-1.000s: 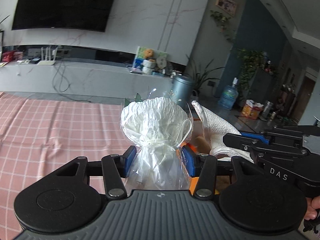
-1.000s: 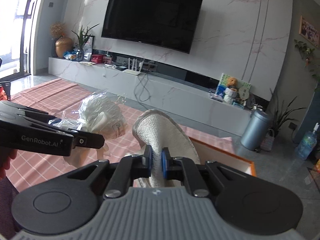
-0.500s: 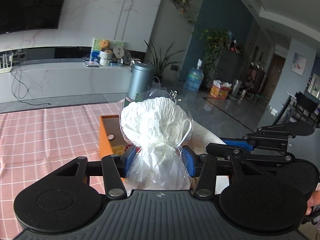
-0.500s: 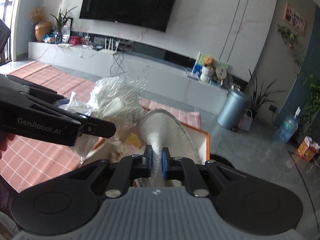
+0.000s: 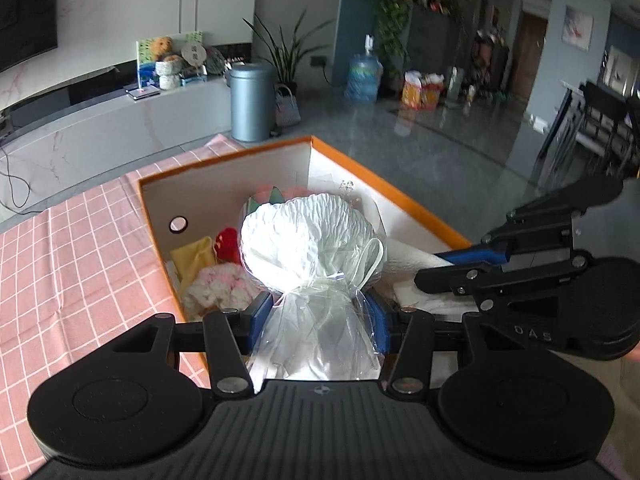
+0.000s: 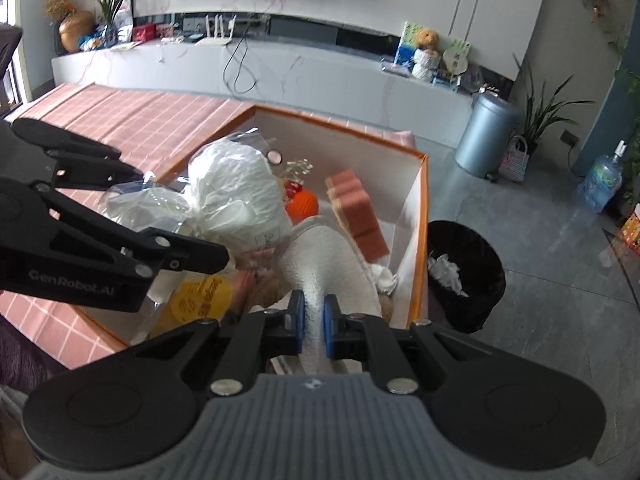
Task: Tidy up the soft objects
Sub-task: 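Open both tools to drop the bundle and terry pad into the box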
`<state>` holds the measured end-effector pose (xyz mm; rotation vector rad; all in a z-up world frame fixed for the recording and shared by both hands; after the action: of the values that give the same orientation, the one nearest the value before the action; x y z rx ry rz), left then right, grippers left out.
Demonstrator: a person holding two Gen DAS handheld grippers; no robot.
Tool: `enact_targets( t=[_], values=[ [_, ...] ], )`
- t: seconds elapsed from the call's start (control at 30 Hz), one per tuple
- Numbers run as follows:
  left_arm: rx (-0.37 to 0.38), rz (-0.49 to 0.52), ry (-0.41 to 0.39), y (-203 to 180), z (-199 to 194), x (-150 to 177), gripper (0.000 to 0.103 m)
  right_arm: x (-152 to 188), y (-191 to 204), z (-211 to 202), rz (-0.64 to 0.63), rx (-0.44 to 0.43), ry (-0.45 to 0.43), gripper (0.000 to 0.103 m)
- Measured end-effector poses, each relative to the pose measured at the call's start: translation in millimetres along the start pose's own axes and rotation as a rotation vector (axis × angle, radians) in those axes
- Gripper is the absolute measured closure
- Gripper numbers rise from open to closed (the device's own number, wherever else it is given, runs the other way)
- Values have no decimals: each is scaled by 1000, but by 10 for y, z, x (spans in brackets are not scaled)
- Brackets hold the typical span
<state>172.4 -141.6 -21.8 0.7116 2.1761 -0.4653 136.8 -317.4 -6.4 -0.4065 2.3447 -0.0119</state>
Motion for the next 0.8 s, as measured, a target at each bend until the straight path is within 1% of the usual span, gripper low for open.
enact_targets(
  t=[0.13, 0.33, 0.5, 0.57, 0.73, 0.8],
  values=[
    [-15, 59, 48, -30, 90, 26, 46, -22, 22, 86, -25, -32, 44, 96],
    [-38, 148, 137, -75, 203, 84, 46, -60, 52, 316, -64, -75, 149, 95],
    [-57, 249, 210, -157, 317, 160, 46, -118, 16, 480, -52, -114, 226, 95],
    [-62, 270, 235, -184, 370, 155, 46, -124, 11, 547, -45, -127, 259, 95],
    [-64, 290, 291, -169, 472, 124, 39, -134, 79, 585, -66, -134, 298, 92],
    [-61, 285, 300, -160, 486, 118, 33, -150, 72, 585, -68, -134, 307, 89]
  ],
)
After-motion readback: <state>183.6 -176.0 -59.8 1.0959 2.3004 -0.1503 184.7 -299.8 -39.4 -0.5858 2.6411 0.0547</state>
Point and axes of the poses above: each gripper's, at about its wrist camera, not at the fingertips, and z roughly the way its jaws point, y to its left, x to its underside, the point moved 1 cm from there along z, roughly the way its jaws point, and after that the axes turned 2 degrees about -y, right-handed, at the moved point
